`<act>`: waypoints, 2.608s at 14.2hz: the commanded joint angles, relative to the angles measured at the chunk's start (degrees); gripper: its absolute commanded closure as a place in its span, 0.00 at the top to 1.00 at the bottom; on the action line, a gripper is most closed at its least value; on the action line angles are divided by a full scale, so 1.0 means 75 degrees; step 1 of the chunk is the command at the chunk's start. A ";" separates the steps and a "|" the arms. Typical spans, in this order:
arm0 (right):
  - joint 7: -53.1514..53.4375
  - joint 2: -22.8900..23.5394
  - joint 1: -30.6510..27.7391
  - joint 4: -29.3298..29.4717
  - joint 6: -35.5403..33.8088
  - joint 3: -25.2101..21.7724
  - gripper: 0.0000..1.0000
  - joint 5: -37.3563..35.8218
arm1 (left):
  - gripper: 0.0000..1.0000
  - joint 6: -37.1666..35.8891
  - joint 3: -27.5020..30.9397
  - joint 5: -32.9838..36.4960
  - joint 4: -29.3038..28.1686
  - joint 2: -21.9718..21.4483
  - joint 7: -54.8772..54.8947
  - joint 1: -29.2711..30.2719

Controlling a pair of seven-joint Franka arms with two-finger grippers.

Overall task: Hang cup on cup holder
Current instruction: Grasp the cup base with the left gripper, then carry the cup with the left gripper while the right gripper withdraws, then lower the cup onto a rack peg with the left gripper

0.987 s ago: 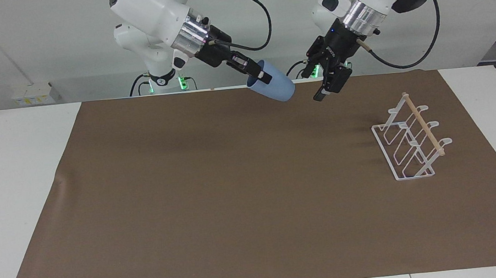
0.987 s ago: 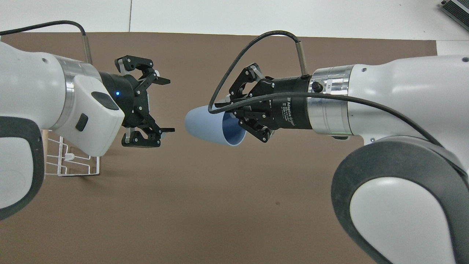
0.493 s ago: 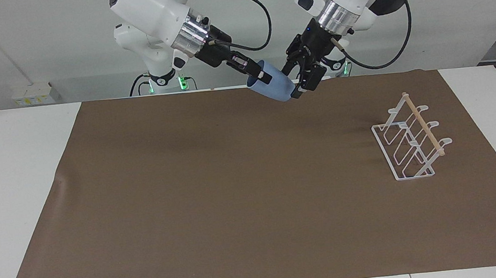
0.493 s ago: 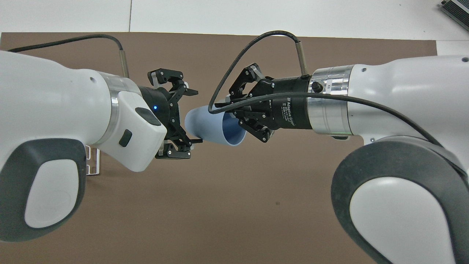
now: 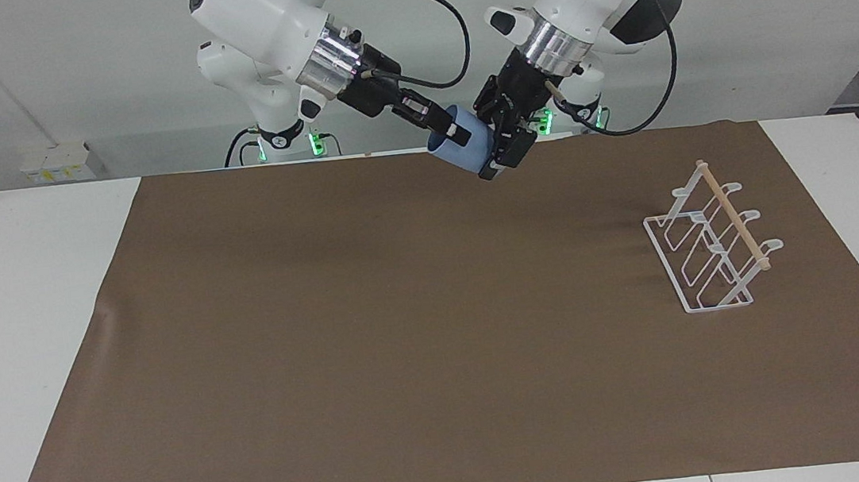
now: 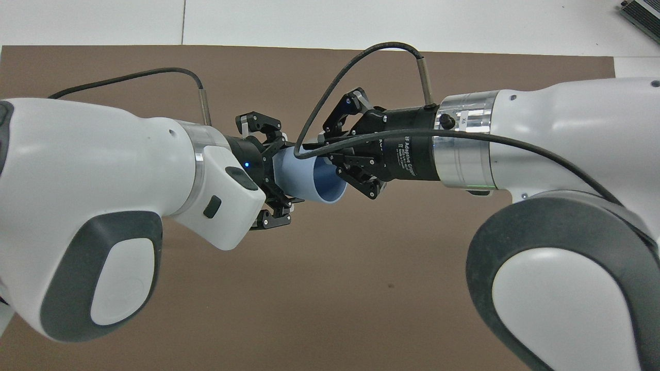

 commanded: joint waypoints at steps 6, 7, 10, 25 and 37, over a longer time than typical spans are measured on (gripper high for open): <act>0.0065 -0.0048 0.0013 -0.0083 0.0119 0.0020 0.00 0.0137 | 0.00 0.0001 0.0082 0.0086 -0.0216 -0.0236 -0.0128 -0.0041; 0.0054 -0.0048 0.0013 -0.0083 0.0119 0.0020 0.08 0.0125 | 0.00 -0.0023 0.0094 0.0086 -0.0216 -0.0236 -0.0128 -0.0018; 0.0065 -0.0048 0.0013 -0.0083 0.0119 0.0020 0.53 0.0113 | 0.00 -0.0105 0.0141 0.0086 -0.0204 -0.0236 -0.0093 0.0064; -0.5985 -0.0060 -0.0139 0.0010 -0.1356 -0.0015 0.22 -0.2414 | 0.00 -0.1029 0.0176 0.5767 -0.0087 0.0055 0.0001 0.1283; -1.0105 -0.0036 -0.1227 0.0878 -0.3759 -0.0132 0.22 -0.7316 | 0.00 -0.0306 0.0176 0.9293 -0.0238 0.1240 0.0423 0.2198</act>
